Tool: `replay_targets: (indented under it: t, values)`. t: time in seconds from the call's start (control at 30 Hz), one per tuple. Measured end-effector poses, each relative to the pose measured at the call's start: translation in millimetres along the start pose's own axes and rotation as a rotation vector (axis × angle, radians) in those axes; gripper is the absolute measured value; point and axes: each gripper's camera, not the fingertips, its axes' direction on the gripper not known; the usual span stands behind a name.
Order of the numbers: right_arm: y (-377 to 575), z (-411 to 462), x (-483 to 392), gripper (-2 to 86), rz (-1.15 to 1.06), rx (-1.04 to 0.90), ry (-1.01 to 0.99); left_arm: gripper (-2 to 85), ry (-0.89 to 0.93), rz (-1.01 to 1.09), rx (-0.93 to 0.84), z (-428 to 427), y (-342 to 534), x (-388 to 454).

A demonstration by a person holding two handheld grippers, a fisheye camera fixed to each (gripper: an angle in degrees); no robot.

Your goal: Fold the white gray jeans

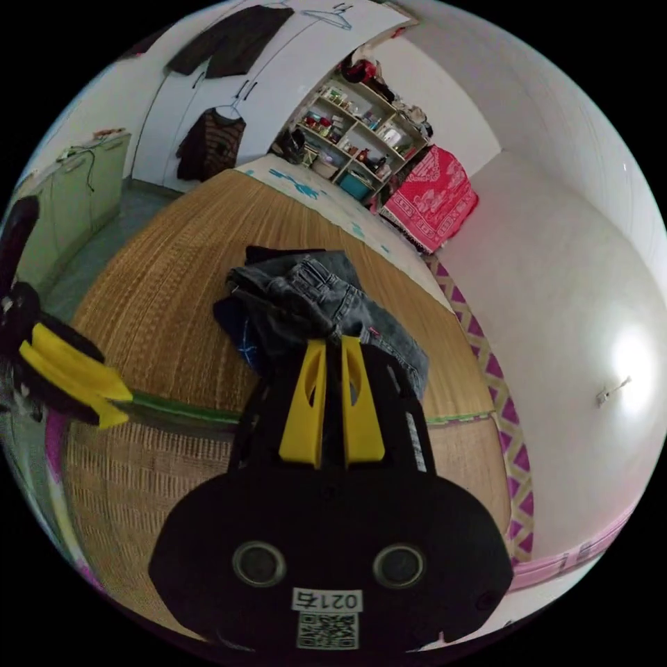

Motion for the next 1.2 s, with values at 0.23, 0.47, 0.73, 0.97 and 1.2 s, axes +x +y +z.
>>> replay_targets:
  t: [0.23, 0.47, 0.73, 0.97, 1.2]
  values:
    - [-68.8, -39.4, 59.7, 2.1, 0.289, 0.140, 0.023, 4.5, -0.001, 0.012, -0.057, -30.8, 25.6, -36.6]
    - [-70.3, 7.5, -39.5, 2.9, 0.052, 0.043, -0.032, 4.3, 0.088, -0.021, -0.096, -35.1, 35.8, -66.9]
    - [-80.0, 35.1, -135.8, 11.8, -0.140, 0.041, -0.018, 3.3, 0.106, -0.009, -0.104, -57.4, 45.7, -80.8]
    - [-100.1, 65.1, -162.7, 9.0, -0.214, -0.068, 0.136, 1.6, 0.119, -0.008, -0.090, -78.5, 46.2, -87.0]
    - [-90.6, 27.8, -78.8, 4.2, 0.121, 0.005, -0.159, -0.6, 0.099, -0.012, -0.071, -98.0, 48.7, -91.1]
